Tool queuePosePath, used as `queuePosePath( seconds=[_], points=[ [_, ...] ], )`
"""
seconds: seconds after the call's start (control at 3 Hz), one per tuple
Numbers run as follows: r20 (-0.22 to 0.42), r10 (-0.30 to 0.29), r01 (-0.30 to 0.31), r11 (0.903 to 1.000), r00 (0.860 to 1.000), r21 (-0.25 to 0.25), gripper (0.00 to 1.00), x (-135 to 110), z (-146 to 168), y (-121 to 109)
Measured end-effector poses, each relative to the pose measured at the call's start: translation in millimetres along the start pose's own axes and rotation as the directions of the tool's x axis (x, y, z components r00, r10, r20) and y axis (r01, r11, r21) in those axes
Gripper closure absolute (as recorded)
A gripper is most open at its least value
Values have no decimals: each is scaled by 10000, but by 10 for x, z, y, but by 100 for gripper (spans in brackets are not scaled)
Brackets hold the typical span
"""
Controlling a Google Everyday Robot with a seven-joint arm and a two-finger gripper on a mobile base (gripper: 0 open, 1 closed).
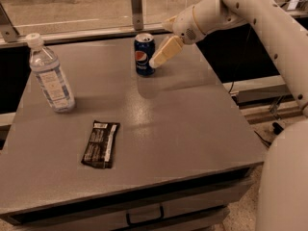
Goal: Move pepsi can near rxbar chocolate
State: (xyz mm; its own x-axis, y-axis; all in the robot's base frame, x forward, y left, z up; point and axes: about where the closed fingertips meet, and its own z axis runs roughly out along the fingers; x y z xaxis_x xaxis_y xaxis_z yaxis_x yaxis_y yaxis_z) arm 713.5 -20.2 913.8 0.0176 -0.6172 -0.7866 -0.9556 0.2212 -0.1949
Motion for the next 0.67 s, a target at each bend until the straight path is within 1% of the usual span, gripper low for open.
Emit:
queuePosePath(
  seconds=[0.33, 0.67],
  points=[
    [300, 40, -35, 9999, 9995, -165, 0, -52, 164, -6],
    [463, 43, -31, 9996, 9989, -263, 2, -86, 242, -2]
  ],
)
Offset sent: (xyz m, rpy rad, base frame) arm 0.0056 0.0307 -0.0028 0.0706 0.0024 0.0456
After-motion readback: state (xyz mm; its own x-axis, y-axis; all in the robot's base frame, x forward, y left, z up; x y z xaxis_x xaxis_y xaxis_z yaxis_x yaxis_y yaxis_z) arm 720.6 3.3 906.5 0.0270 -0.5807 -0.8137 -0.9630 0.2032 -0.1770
